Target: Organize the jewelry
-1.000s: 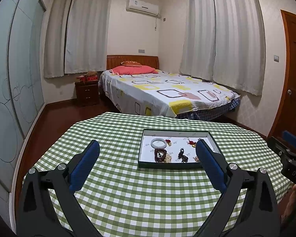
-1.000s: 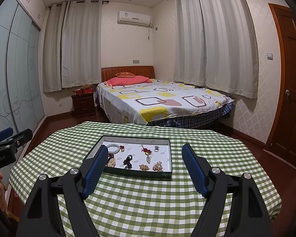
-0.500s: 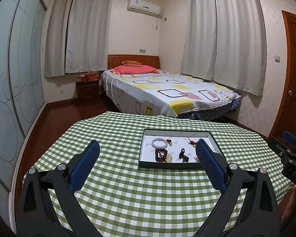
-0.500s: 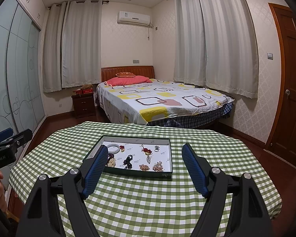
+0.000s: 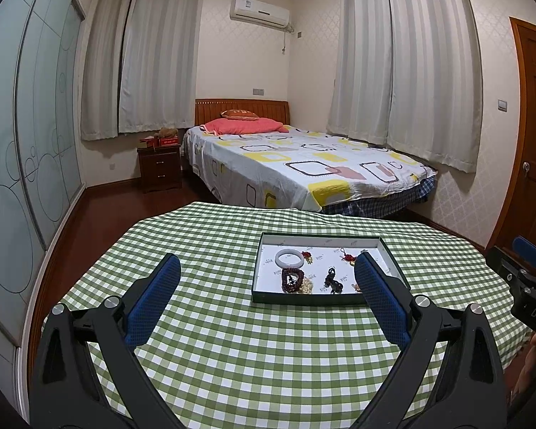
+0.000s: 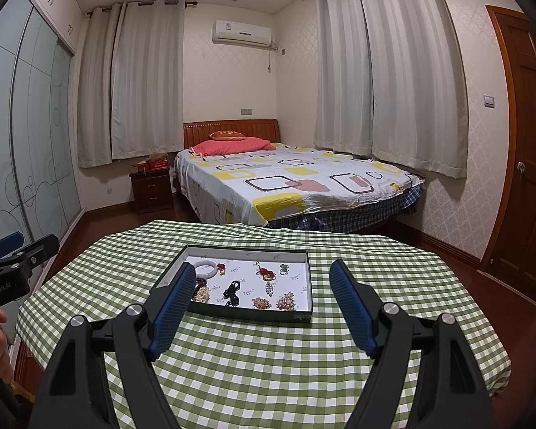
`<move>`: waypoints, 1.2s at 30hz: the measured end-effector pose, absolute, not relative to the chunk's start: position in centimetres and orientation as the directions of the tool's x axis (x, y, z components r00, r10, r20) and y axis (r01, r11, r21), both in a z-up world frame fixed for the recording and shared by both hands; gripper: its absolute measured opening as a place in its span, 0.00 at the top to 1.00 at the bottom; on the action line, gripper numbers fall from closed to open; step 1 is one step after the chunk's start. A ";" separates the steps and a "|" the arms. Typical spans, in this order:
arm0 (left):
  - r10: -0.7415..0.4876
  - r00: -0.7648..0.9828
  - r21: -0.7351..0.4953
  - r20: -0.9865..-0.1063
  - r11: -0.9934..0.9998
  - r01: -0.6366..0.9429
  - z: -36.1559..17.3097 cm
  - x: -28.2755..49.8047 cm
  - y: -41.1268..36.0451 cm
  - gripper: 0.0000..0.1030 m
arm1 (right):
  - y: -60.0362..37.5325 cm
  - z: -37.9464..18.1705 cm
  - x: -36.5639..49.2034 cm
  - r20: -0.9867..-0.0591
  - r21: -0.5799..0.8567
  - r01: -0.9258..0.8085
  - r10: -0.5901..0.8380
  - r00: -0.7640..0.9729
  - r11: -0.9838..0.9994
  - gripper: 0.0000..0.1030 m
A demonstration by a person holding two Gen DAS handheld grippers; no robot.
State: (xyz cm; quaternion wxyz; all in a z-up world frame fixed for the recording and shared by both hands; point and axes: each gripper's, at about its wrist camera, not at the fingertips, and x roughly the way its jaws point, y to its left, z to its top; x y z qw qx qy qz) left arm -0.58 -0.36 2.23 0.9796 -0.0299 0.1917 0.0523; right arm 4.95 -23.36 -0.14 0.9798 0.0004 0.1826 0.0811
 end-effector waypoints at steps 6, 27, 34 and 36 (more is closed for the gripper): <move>0.089 0.919 -0.041 -0.383 0.993 -0.114 2.2 -0.5 -0.3 0.07 | -23.2 -0.2 4.9 -0.360 0.032 -0.158 0.159 0.919 0.987 0.27; 0.101 0.927 -0.026 -0.362 0.993 -0.118 2.6 -0.6 -0.5 0.04 | -23.0 -0.4 4.9 -0.368 0.036 -0.159 0.161 0.916 0.987 0.27; 0.102 0.927 -0.028 -0.362 0.992 -0.120 2.4 -0.5 -0.5 0.04 | -23.0 -0.5 4.9 -0.370 0.037 -0.159 0.161 0.915 0.987 0.27; 0.094 0.926 -0.032 -0.367 0.993 -0.114 2.2 -0.3 -0.4 0.04 | -23.0 -0.5 5.0 -0.371 0.037 -0.159 0.162 0.915 0.987 0.27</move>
